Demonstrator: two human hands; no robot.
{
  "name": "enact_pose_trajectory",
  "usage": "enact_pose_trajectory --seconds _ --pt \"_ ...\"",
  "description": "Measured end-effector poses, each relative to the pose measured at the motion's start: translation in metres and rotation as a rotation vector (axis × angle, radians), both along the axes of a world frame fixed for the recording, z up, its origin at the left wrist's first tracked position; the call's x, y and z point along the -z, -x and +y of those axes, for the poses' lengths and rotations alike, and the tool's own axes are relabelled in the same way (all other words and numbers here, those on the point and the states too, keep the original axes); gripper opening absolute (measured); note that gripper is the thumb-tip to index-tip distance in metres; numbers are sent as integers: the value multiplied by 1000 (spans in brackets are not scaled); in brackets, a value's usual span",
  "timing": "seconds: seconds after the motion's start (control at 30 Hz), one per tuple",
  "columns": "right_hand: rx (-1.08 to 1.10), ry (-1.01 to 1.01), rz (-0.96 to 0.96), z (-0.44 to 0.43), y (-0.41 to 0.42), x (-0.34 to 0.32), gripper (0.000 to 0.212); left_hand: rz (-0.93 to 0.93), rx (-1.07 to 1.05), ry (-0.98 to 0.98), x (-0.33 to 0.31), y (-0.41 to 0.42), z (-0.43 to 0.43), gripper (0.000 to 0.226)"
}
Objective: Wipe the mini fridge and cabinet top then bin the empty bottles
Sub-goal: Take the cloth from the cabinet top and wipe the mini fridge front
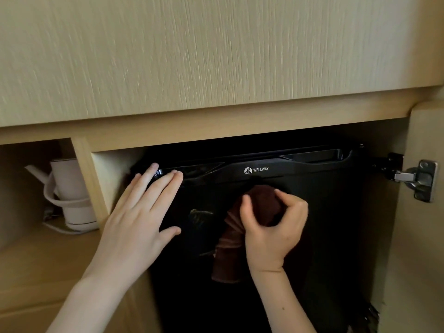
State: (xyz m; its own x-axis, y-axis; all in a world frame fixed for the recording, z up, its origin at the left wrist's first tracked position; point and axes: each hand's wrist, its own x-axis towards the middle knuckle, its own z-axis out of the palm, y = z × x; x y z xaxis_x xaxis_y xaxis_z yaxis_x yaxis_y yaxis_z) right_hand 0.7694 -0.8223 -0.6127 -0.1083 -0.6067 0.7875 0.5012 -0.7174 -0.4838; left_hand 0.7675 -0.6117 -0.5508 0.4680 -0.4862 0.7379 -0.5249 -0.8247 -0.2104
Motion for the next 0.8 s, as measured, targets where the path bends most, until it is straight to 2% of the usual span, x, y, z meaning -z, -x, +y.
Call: enact_pose_trajectory --seconds 0.03,0.1,0.27,0.37,0.47,0.63,0.7,0.8 --pt "13 -70 4 3 -1 -3 43 -4 6 11 0 0 0 114" --pt "62 -74 48 15 -5 -3 43 -12 13 22 0 0 -2 114" --pt "117 364 91 26 -11 16 41 -13 3 22 -2 -2 -3 110" --pt "78 412 64 9 -10 16 40 -17 3 39 -1 0 -3 109" --pt "84 280 37 -8 -5 8 39 -30 12 44 0 -1 -3 109" --pt "13 -291 -4 -10 -2 -5 41 -31 18 46 0 -2 -4 109" --pt "41 -334 -7 3 -4 -7 41 -27 12 34 -1 -1 -4 107" --pt "110 -205 21 21 -8 -5 41 -14 3 23 -2 3 -5 105"
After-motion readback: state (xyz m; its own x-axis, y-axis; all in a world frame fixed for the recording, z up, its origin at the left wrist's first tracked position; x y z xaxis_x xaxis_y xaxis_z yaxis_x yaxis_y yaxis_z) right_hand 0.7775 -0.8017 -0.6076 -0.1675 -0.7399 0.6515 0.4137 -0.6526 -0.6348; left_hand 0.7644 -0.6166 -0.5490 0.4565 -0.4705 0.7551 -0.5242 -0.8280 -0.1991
